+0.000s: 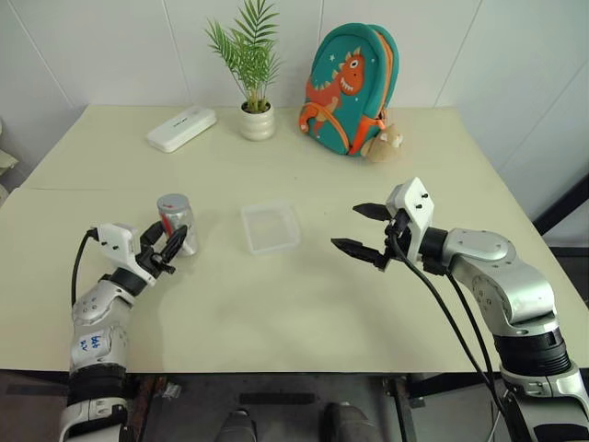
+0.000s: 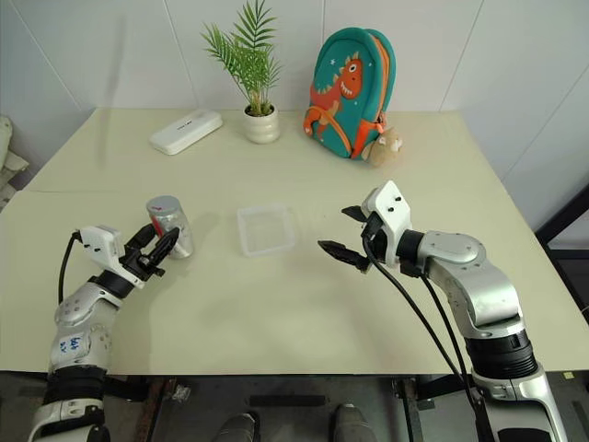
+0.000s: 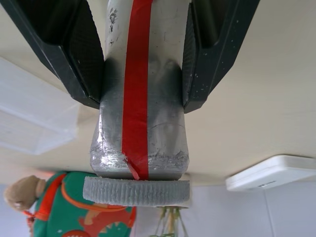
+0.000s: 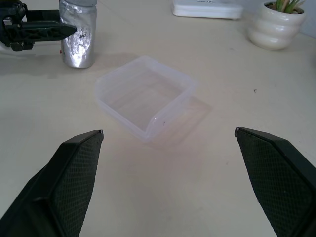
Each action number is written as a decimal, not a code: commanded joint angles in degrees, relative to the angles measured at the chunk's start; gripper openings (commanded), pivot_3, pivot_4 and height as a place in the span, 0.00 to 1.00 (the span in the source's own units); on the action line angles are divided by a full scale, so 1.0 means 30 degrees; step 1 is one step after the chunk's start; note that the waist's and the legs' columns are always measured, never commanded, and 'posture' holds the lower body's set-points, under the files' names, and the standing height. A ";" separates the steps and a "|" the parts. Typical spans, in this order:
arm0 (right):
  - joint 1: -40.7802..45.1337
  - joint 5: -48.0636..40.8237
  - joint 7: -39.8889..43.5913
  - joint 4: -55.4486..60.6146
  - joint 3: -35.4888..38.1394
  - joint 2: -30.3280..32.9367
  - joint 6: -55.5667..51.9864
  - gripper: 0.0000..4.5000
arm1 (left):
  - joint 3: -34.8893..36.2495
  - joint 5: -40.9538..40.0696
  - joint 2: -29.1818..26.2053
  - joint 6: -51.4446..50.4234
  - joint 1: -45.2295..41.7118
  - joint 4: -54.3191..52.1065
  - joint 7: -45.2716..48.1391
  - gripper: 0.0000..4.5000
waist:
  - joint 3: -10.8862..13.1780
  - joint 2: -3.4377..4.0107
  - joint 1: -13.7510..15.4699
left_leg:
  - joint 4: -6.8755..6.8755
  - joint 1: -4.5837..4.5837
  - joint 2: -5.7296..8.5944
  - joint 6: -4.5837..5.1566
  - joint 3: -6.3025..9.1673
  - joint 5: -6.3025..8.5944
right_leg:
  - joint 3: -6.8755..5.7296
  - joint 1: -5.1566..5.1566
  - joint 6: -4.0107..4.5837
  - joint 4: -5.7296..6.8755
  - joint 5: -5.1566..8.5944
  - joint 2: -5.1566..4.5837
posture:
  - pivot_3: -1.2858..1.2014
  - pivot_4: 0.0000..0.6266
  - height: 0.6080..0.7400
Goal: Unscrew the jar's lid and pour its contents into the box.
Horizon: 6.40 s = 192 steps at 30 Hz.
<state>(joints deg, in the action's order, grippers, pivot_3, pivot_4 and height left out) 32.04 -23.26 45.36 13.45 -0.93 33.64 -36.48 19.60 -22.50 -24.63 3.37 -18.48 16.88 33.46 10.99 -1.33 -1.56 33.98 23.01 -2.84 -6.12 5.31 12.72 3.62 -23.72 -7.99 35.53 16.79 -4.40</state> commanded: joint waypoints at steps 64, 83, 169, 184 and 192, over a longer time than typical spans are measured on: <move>0.6072 -0.3728 -0.7934 0.2930 -0.1057 -0.5554 -0.5847 1.00 | -0.3858 -0.2166 0.0873 -0.1082 -0.9617 0.5180 1.4613 0.41 | 0.0018 0.0020 -0.0078 | 0.0005 0.0038 -0.0001 0.0029 0.0027 -0.0002 | -0.0004 -0.0022 0.0008 0.0018 0.0040 0.0016 | 0.52 0.24 1.00; 0.5903 -0.2784 -0.7931 0.3310 -0.1783 -0.5520 -0.6170 0.73 | -0.3800 -0.2123 0.0944 -0.0658 -0.9975 0.5606 1.4647 0.41 | 0.0020 0.0022 -0.0076 | 0.0003 0.0041 -0.0001 0.0032 0.0033 -0.0003 | -0.0004 -0.0026 0.0008 0.0028 0.0041 0.0020 | 0.52 0.24 1.00; 0.7777 -0.2869 -0.1828 0.0625 -0.1601 -0.4884 -0.3065 1.00 | -0.6212 0.0103 -0.2972 -0.8292 -1.1302 0.0528 1.4895 0.41 | 0.0139 0.0165 -0.0391 | -0.0006 0.0054 -0.0006 0.0027 0.0055 -0.0005 | -0.0009 -0.0060 0.0012 0.0090 0.0073 0.0042 | 0.52 0.24 1.00; 0.8315 -0.0760 -0.1740 -0.1698 -0.3169 -0.5604 -0.1279 1.00 | -0.6365 0.0047 -0.3843 -1.0082 -1.1165 -0.1006 1.4549 0.41 | 0.0147 0.0170 -0.0536 | -0.0006 0.0053 -0.0006 0.0027 0.0055 -0.0006 | -0.0008 -0.0069 0.0022 0.0109 0.0080 0.0042 | 0.52 0.24 1.00; 0.9052 -0.0726 -0.1568 -0.2886 -0.2583 -0.6114 -0.0748 1.00 | -0.6346 0.0059 -0.4096 -1.0044 -1.0841 -0.1287 1.4619 0.41 | 0.0151 0.0177 -0.0552 | -0.0010 0.0055 -0.0007 0.0027 0.0056 -0.0006 | -0.0008 -0.0084 0.0030 0.0128 0.0087 0.0042 | 0.52 0.24 1.00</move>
<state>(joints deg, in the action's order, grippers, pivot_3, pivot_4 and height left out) 57.40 -25.18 40.56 4.03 -10.90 15.69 -40.31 -0.11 -21.04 -36.21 -27.21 -51.08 14.74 77.03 11.45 -0.80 -3.22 33.95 23.18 -2.86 -6.04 5.47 12.70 3.59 -23.98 -7.90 35.91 17.05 -4.27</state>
